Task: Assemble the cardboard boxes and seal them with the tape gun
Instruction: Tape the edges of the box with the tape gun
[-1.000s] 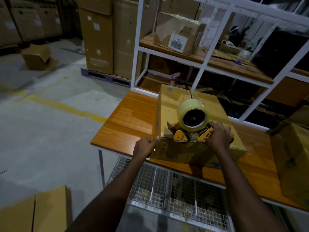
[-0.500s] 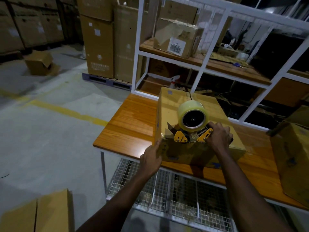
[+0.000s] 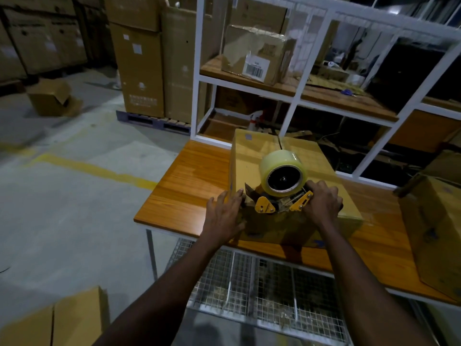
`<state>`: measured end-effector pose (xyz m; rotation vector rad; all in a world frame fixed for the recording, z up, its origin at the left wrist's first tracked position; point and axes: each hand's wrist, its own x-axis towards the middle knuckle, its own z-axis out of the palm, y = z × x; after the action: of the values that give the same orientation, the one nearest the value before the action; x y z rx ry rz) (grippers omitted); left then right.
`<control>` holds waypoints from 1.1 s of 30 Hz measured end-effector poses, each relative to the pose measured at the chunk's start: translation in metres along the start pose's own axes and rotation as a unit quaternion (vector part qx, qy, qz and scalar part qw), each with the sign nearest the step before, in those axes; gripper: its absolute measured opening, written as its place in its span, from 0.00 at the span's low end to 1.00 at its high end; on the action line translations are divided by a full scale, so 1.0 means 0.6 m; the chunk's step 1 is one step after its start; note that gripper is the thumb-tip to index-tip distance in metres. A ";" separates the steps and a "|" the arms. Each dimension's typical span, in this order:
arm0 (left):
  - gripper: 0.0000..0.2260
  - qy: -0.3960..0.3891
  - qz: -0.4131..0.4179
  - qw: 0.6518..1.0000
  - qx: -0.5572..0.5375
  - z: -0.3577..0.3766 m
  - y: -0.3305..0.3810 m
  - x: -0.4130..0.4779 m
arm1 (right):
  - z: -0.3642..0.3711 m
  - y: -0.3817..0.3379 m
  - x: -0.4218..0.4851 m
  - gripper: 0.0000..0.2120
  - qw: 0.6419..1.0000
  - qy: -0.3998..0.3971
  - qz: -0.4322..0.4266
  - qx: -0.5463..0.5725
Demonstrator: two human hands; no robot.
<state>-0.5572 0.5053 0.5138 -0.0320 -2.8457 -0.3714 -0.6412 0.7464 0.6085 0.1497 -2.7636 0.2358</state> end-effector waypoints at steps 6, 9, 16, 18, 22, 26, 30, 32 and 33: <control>0.41 -0.028 0.027 0.998 0.041 -0.010 -0.008 -0.004 | 0.008 0.015 -0.009 0.17 1.000 0.007 0.002 0.008; 0.41 -0.024 0.021 0.999 0.043 -0.011 -0.005 -0.008 | 0.016 0.041 -0.009 0.16 1.000 0.021 0.003 0.012; 0.38 -0.022 0.007 0.998 0.066 -0.018 0.009 -0.007 | -0.003 0.164 0.022 0.17 1.000 0.030 0.007 -0.006; 0.38 -0.026 -0.015 0.996 0.080 -0.021 0.027 -0.002 | -0.001 0.175 0.029 0.17 1.000 0.020 0.002 -0.017; 0.45 -0.047 -0.072 0.992 0.091 -0.043 0.100 0.019 | 0.000 0.171 0.034 0.16 0.999 0.031 -0.013 -0.024; 0.45 -0.119 -0.044 0.987 0.100 -0.033 0.166 0.033 | 0.003 0.172 0.039 0.14 0.998 0.040 -0.029 -0.034; 0.46 -0.106 -0.053 0.985 0.128 -0.020 0.167 0.022 | 0.000 0.179 0.047 0.16 0.998 0.027 -0.054 -0.022; 0.46 -0.108 -0.049 0.983 0.139 -0.022 0.167 0.021 | -0.001 0.195 0.046 0.16 0.998 0.032 -0.060 -0.010; 0.46 -0.110 -0.052 0.982 0.142 -0.023 0.168 0.021 | 0.000 0.208 0.046 0.16 0.998 0.038 -0.058 -0.005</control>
<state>-0.5598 0.5991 0.5554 0.1403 -3.0990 0.0248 -0.6833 0.8669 0.6004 0.2926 -2.6695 0.1935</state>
